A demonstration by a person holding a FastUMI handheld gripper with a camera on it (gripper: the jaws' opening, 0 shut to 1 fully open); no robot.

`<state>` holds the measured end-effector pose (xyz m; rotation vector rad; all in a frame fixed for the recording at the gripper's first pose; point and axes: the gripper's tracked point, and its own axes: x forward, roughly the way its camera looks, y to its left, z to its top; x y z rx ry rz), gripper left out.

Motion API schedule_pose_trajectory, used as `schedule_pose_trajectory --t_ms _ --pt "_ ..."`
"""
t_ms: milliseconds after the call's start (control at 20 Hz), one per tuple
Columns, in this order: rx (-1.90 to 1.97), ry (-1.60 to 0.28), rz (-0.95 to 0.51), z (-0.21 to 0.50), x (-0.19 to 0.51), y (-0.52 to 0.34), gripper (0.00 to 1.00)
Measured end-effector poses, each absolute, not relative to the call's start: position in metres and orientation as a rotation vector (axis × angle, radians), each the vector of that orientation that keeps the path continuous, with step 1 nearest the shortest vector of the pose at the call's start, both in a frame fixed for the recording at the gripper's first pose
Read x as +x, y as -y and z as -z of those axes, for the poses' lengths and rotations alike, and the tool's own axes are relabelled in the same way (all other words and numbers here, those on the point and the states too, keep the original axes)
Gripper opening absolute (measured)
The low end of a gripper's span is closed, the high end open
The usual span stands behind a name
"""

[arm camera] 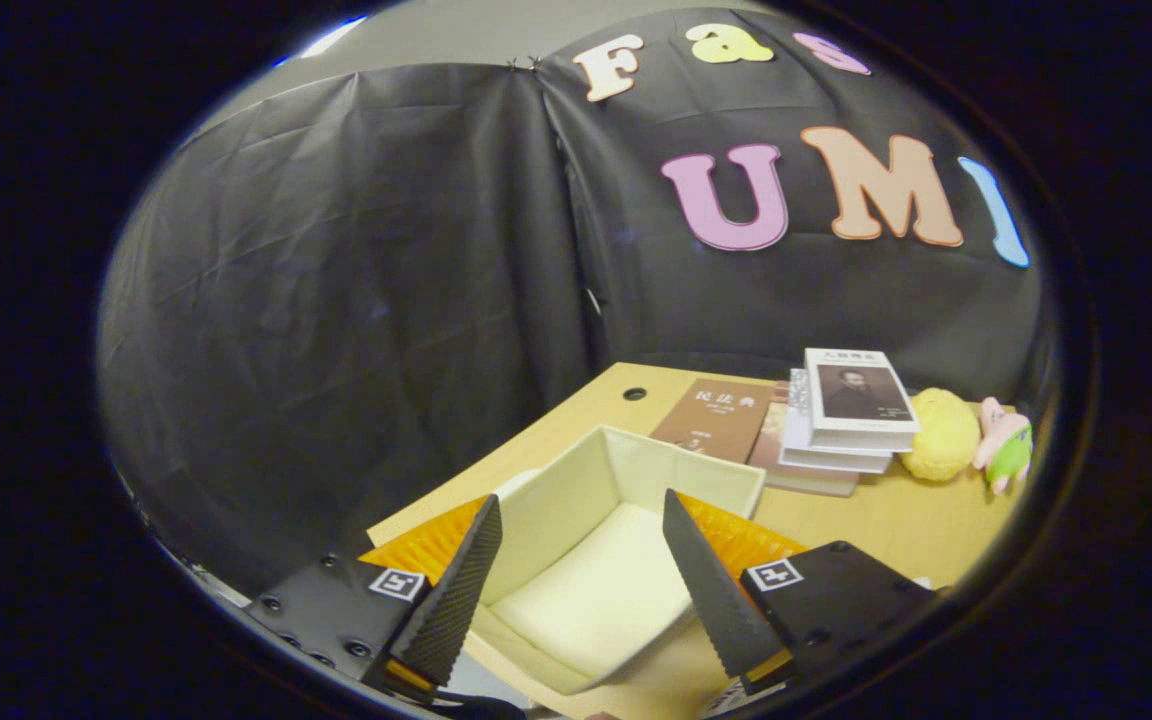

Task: Open the storage box then place both shoes into the box .Put the left shoe in first, then the right shoe, with the right side of both shoes facing outward in a uniform manner.

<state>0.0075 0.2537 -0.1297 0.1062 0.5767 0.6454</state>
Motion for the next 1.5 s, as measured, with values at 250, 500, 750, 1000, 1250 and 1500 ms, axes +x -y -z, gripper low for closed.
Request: schedule_pose_trajectory --t_ms 250,500,750,1000,1250,1500 --pt "0.026 -0.568 -0.504 0.153 0.021 -0.173 1.0" --pt "0.0 -0.639 -0.41 0.194 0.009 -0.106 1.0" --pt "-0.036 -0.712 -0.372 0.232 -0.012 -0.067 1.0" --pt "-0.032 -0.816 -0.358 0.276 -0.036 -0.046 1.0" --pt "-0.046 -0.916 -0.337 0.316 -0.048 -0.032 1.0" --pt "-0.109 -1.022 -0.329 0.347 -0.062 -0.016 0.99"
